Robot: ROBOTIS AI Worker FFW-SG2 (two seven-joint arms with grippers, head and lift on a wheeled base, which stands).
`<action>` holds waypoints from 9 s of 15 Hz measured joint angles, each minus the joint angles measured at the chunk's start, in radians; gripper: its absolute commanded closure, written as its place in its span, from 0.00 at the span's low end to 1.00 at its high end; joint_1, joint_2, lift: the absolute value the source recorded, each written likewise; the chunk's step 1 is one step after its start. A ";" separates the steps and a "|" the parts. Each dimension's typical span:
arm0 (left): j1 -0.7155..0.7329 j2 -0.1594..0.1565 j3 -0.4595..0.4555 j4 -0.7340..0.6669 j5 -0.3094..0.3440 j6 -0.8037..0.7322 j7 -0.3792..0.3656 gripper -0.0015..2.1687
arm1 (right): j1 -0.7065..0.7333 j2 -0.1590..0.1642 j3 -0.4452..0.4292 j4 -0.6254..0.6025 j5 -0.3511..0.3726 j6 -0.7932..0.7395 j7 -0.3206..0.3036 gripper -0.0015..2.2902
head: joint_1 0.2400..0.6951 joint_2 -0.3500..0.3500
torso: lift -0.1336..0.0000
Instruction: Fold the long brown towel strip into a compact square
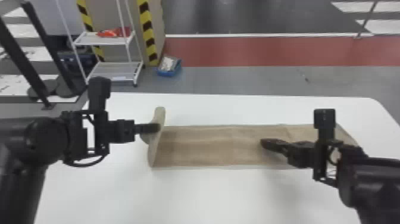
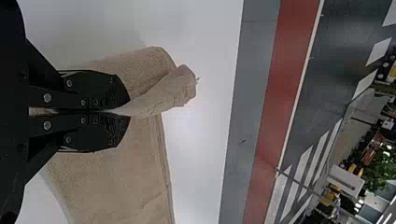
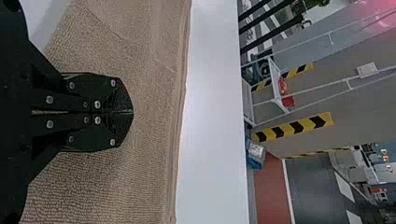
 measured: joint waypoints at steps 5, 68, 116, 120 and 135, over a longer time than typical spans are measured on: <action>-0.099 -0.049 -0.028 0.035 0.074 0.108 0.030 0.55 | -0.039 0.000 0.033 0.072 0.007 -0.014 -0.027 0.85 | 1.00 0.50 | 0.07; 0.197 0.029 -0.084 -0.068 0.169 -0.423 0.108 0.02 | -0.097 0.039 0.168 -0.112 0.035 0.323 -0.331 0.09 | 1.00 0.52 | 0.07; 0.352 0.044 0.011 -0.214 0.212 -0.435 0.070 0.02 | -0.233 0.039 0.292 -0.049 0.106 0.624 -0.253 0.58 | 1.00 0.60 | 0.07; 0.354 0.049 0.016 -0.215 0.218 -0.435 0.071 0.02 | -0.172 0.039 0.272 -0.210 0.083 0.655 -0.255 0.58 | 1.00 0.61 | 0.07; 0.320 0.030 -0.019 -0.180 0.179 -0.435 0.087 0.02 | -0.013 -0.178 -0.171 -0.432 -0.186 0.665 -0.239 0.61 | 1.00 0.28 | 0.07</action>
